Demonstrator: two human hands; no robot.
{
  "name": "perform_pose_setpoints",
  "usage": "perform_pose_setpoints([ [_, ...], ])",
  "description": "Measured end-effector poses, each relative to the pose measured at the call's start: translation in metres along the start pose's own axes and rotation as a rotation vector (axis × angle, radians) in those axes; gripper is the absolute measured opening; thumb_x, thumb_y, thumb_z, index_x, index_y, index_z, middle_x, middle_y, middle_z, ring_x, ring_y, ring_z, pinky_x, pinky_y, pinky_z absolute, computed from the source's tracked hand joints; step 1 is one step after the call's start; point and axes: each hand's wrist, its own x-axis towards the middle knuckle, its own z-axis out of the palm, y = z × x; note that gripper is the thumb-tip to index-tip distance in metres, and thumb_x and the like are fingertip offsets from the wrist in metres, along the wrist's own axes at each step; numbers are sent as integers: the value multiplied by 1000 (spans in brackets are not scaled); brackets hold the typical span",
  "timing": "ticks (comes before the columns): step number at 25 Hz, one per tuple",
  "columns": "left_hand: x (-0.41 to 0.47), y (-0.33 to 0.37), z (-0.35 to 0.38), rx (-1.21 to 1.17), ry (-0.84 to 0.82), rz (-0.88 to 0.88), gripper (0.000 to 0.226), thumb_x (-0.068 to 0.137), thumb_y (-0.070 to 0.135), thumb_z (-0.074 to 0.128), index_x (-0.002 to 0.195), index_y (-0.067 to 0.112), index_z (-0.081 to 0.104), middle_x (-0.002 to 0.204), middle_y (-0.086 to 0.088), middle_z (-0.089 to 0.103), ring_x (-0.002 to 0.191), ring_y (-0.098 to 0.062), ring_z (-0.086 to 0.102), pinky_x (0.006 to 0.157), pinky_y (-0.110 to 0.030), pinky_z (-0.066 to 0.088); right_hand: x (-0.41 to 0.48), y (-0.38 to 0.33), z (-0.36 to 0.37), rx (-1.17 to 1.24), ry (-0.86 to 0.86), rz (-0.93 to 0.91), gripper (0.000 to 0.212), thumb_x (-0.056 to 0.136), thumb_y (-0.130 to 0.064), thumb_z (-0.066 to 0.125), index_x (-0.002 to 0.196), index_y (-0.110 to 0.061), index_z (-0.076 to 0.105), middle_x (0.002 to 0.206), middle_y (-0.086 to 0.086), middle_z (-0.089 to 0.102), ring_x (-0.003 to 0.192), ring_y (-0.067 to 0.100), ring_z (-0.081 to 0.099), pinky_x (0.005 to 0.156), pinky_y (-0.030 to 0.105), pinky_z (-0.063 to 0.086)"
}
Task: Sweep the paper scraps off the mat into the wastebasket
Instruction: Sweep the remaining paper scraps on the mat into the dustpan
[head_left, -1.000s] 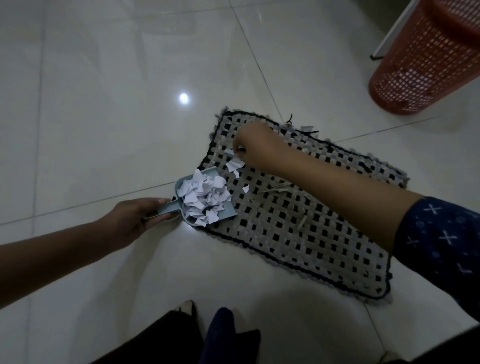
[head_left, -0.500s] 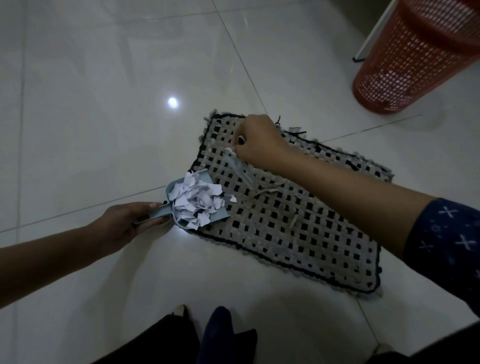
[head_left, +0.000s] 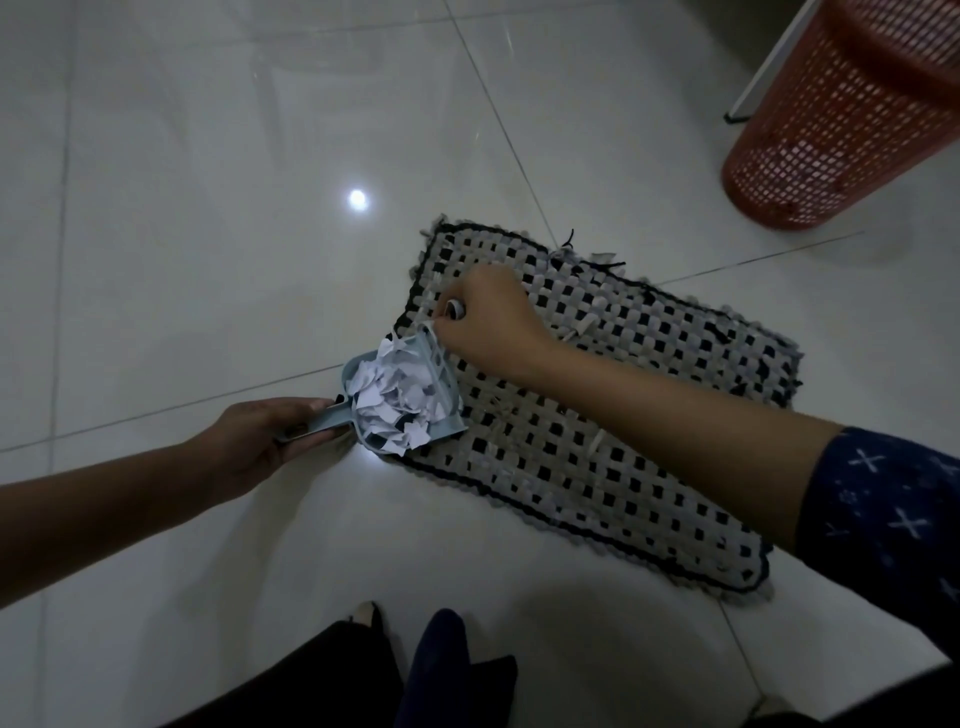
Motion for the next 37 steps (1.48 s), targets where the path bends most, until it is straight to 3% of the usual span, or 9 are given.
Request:
perform_pose_setpoints([
  [4, 2, 4, -3, 1, -27, -19, 24, 90, -3, 46, 87, -14, 68, 94, -21, 71, 76, -25, 72, 59, -23, 57, 12, 7, -21, -40, 22, 40, 19, 79, -2, 56, 72, 7, 71, 68, 27, 68, 39, 8, 35, 44, 10, 37],
  [9, 7, 8, -8, 27, -66, -20, 30, 91, 0, 47, 114, -16, 56, 110, -28, 64, 84, -26, 72, 68, -25, 58, 18, 24, -32, -113, 34, 67, 18, 81, -2, 56, 78, 9, 71, 74, 28, 69, 45, 20, 42, 58, 37, 54],
  [12, 7, 6, -10, 35, -49, -18, 32, 89, -1, 49, 116, -18, 53, 115, -31, 61, 84, -27, 72, 69, -26, 58, 2, 30, -14, -114, 24, 47, 20, 84, -1, 53, 79, 6, 71, 78, 26, 71, 64, 28, 62, 75, 32, 56],
  [16, 7, 5, -13, 26, -30, -17, 26, 88, -2, 50, 106, -18, 59, 114, -30, 63, 82, -28, 72, 65, -26, 58, -21, 16, 11, -46, 76, -40, 22, 88, -5, 52, 76, 7, 65, 67, 23, 66, 52, 22, 52, 57, 34, 48],
  [21, 6, 5, -17, 37, -14, -18, 34, 89, -1, 48, 118, -19, 51, 118, -34, 58, 81, -29, 72, 69, -28, 59, -15, 20, 13, 60, 115, 30, 27, 86, -2, 51, 66, 14, 59, 52, 26, 51, 43, 18, 29, 52, 28, 32],
  [25, 4, 4, -16, 32, -10, -14, 34, 90, -3, 47, 119, -20, 49, 117, -32, 58, 74, -26, 72, 63, -26, 58, -13, 14, 15, 146, 160, 79, 24, 83, -2, 53, 70, 15, 64, 61, 31, 61, 47, 18, 39, 46, 34, 42],
  [31, 6, 5, -15, 21, 12, -6, 33, 89, -3, 48, 117, -20, 50, 120, -34, 56, 75, -27, 72, 62, -26, 58, 2, 16, -11, 170, 255, 108, 22, 84, -3, 56, 67, 5, 68, 49, 6, 57, 42, 9, 43, 49, 23, 48],
  [34, 5, 5, -16, 15, -3, -18, 35, 89, -3, 48, 119, -21, 49, 121, -34, 56, 80, -29, 72, 66, -28, 59, 2, 21, -11, 132, 268, 109, 23, 84, -4, 55, 69, 10, 67, 59, 22, 65, 47, 17, 46, 55, 32, 52],
  [37, 5, 6, -12, 4, -8, -21, 35, 88, -3, 49, 118, -20, 49, 116, -32, 58, 78, -29, 72, 63, -27, 58, -3, 17, -8, 137, 225, 83, 20, 85, -3, 57, 74, 4, 71, 62, 11, 64, 48, 7, 48, 53, 17, 48],
])
